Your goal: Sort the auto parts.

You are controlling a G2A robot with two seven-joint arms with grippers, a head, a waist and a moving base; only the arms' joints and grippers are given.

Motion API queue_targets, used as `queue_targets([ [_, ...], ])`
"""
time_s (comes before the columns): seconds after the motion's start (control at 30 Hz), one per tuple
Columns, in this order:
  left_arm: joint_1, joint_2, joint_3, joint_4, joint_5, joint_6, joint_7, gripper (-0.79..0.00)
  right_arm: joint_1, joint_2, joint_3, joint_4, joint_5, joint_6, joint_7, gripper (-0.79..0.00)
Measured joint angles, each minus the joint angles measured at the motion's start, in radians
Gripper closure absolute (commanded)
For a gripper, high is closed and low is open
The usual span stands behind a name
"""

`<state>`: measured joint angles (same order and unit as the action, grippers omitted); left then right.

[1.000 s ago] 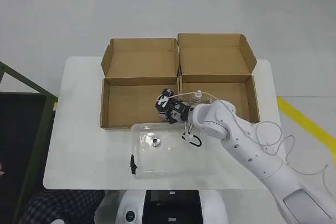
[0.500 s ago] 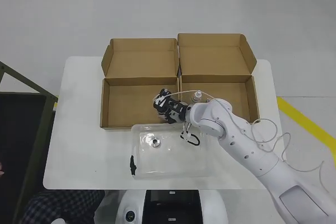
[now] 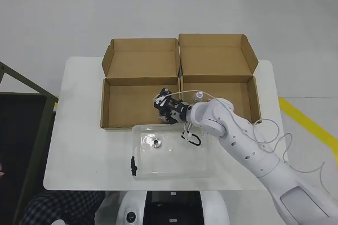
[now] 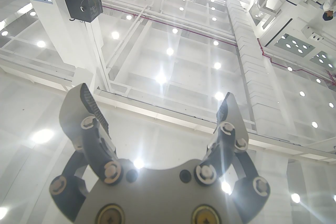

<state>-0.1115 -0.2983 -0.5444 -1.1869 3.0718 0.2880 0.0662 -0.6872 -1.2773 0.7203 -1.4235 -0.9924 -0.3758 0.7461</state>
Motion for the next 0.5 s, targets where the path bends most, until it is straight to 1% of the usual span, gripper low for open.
queue_targets([
  [0.23, 0.000, 0.000, 0.000, 0.000, 0.000, 0.000, 0.000, -0.785, -0.022, 0.008, 0.039, -0.072, -0.019, -0.015, -0.009, -0.526],
  [0.37, 0.000, 0.000, 0.000, 0.000, 0.000, 0.000, 0.000, -0.785, -0.055, 0.021, 0.075, -0.161, -0.036, -0.036, -0.009, -0.533],
  [0.5, 0.000, 0.000, 0.000, 0.000, 0.000, 0.000, 0.000, -0.785, -0.111, 0.038, 0.113, -0.269, -0.046, -0.084, -0.010, -0.551],
])
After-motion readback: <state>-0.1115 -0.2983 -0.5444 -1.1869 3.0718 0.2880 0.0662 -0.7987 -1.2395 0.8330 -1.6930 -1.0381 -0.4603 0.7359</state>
